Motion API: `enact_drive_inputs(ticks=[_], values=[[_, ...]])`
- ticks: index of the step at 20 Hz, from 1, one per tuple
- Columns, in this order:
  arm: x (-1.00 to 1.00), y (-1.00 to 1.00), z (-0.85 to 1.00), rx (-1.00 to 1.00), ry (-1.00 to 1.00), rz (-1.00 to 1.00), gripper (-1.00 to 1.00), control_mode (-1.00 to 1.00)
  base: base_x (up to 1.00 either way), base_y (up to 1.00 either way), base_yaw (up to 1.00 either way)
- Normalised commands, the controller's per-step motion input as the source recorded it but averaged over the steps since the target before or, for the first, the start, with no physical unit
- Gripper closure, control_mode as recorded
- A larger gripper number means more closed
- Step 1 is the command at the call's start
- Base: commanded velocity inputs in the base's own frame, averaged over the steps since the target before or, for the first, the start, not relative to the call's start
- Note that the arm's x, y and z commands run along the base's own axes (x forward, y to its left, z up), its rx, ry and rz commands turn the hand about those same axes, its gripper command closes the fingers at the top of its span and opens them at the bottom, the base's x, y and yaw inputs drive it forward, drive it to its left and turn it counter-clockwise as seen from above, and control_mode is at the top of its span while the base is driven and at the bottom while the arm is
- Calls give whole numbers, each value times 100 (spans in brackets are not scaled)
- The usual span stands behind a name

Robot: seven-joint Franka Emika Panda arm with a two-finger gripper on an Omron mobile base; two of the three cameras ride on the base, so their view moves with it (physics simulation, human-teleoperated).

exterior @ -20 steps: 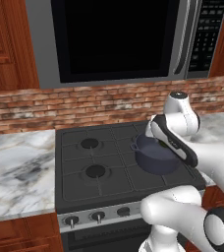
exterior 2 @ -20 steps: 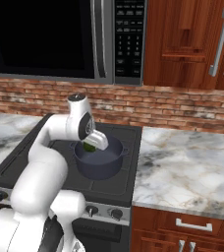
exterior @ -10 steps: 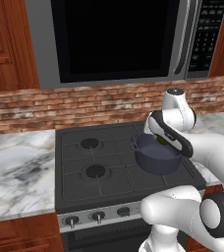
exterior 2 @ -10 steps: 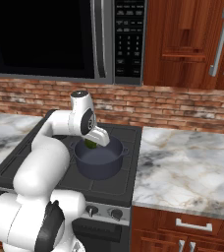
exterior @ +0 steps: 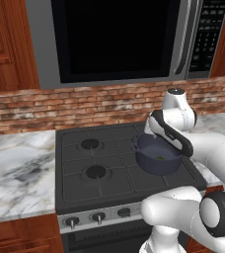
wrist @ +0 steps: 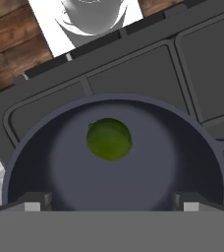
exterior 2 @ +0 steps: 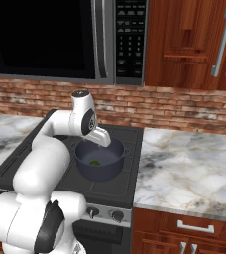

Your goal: Turn on the burner for the pot on the stove. Wait thirty seconds for the pot to heat up. Then add the lime to the pot.

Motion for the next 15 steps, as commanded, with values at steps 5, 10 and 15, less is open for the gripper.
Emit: enact_drive_inputs(ticks=[5, 10, 15], values=[[0, 0, 0, 0, 0, 0, -100, -100, 0, 0, 0], [0, 0, 0, 0, 0, 0, -100, -100, 0, 0, 0], [3, -16, -1, 0, 0, 0, -100, -100, 0, 0, 0]])
